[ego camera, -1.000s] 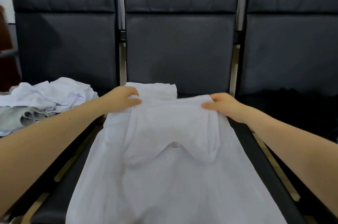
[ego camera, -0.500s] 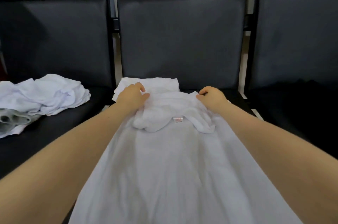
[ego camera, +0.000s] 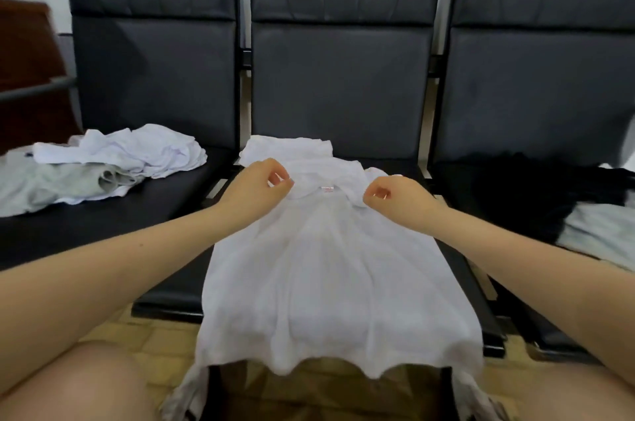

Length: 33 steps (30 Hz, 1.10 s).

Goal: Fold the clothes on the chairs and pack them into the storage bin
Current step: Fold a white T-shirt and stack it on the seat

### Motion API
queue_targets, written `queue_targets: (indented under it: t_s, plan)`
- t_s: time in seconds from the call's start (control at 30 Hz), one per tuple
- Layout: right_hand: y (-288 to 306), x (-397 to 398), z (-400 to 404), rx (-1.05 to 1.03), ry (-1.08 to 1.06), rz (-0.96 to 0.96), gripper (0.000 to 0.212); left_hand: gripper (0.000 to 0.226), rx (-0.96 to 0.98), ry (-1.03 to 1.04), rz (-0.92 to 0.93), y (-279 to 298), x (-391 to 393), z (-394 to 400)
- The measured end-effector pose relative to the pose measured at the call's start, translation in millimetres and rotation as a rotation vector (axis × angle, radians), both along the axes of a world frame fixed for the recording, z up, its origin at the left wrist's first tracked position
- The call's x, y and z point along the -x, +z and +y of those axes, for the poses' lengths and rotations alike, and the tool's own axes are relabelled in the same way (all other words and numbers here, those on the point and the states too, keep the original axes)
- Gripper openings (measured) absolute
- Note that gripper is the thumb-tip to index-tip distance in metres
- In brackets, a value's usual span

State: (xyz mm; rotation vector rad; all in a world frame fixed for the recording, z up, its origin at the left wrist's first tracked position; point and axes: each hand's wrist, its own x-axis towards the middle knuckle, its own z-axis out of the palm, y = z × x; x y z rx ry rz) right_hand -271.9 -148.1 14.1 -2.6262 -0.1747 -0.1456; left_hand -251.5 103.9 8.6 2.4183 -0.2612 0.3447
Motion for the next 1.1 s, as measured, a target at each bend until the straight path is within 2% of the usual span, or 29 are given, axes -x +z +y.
queue_targets:
  t_s: [0.1,0.17,0.27,0.33,0.43,0.5,0.57,0.63,0.7,0.77,0.83,0.93,1.0,1.07,1.1]
  plan:
    - [-11,38,-13,0.040,0.037,0.102,0.013,0.016,-0.041,0.047,0.083,-11,32,17]
    - [-21,52,-26,0.021,0.017,0.161,0.013,0.030,-0.099,0.124,0.168,-21,46,31]
    - [-31,62,-43,0.109,-0.171,0.189,0.041,0.064,-0.150,0.311,0.316,-32,65,52]
    - [-38,67,-49,0.159,-0.294,0.213,0.055,0.073,-0.197,0.379,0.423,-38,76,57]
    - [-41,74,-46,0.146,-0.344,0.316,0.055,0.039,-0.216,0.298,0.469,-43,89,54]
    - [-40,77,-38,0.144,-0.310,0.370,0.040,0.043,-0.174,0.248,0.502,-43,91,50]
    - [-38,78,-27,0.151,-0.287,0.397,0.020,0.036,-0.097,0.244,0.476,-39,90,49]
    - [-37,76,-18,0.119,-0.299,0.386,0.022,0.029,0.096,0.274,0.398,-34,86,51]
    - [-39,70,-15,0.038,-0.311,0.317,0.025,0.032,0.236,0.300,0.318,-31,81,55]
    - [-41,65,-21,-0.039,-0.332,0.224,0.028,0.038,0.211,0.324,0.248,-31,76,65]
    - [-41,63,-31,-0.023,-0.347,0.141,0.032,0.039,0.125,0.349,0.207,-34,72,79]
    - [-43,60,-45,0.011,-0.364,0.089,0.032,0.021,0.059,0.378,0.190,-39,70,95]
    - [-47,59,-49,0.026,-0.348,0.085,0.022,0.015,0.023,0.339,0.204,-43,70,97]
    - [-51,58,-48,0.039,-0.296,0.093,0.009,0.024,-0.016,0.271,0.223,-47,70,94]
    - [-54,57,-47,0.051,-0.267,0.109,0.011,0.029,-0.050,0.241,0.229,-50,69,90]
